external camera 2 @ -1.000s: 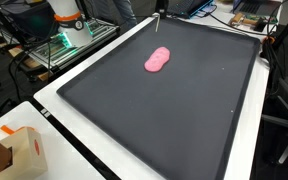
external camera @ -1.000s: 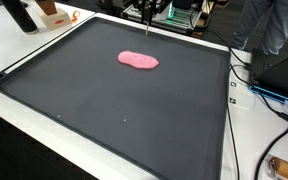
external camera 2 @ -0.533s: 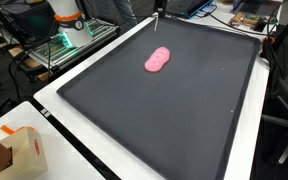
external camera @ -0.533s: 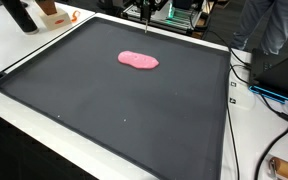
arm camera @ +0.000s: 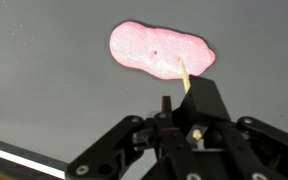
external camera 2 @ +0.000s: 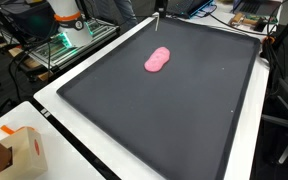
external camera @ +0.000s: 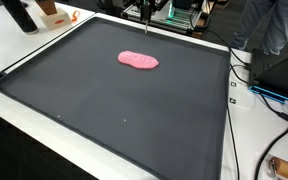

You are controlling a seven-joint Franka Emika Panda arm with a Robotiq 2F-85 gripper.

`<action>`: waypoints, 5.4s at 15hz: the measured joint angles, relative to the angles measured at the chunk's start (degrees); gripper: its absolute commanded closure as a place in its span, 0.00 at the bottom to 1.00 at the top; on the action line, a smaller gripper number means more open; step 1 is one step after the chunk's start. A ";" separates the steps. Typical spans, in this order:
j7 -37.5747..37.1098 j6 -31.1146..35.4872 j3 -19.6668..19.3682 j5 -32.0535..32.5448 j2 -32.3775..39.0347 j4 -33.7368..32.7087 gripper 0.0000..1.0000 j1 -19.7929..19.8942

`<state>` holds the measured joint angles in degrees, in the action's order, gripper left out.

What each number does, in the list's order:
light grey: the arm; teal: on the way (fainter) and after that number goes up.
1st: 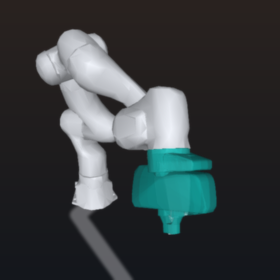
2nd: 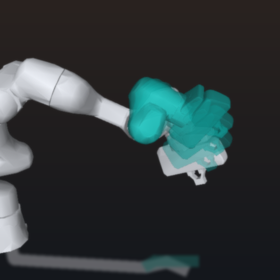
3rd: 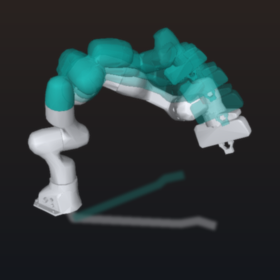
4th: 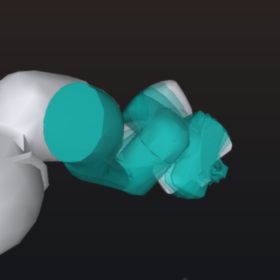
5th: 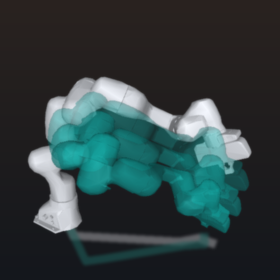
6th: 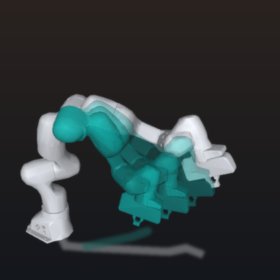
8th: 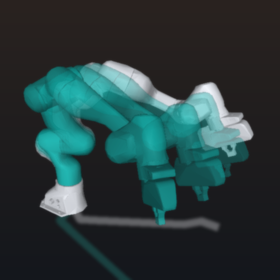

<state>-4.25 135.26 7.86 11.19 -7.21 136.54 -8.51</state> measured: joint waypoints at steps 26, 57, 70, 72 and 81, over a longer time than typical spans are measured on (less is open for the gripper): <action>9.79 23.13 -2.10 -0.52 13.53 3.43 0.94 2.53; 12.39 25.08 -2.08 -2.59 17.09 2.48 0.94 3.52; 5.21 17.92 -1.53 4.76 6.57 2.56 0.94 1.59; 3.96 15.62 -0.86 5.63 4.48 2.52 0.94 1.45; -0.03 3.70 2.98 5.73 -1.56 1.21 0.94 0.59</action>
<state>-4.28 138.96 10.84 16.92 -8.77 137.74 -7.92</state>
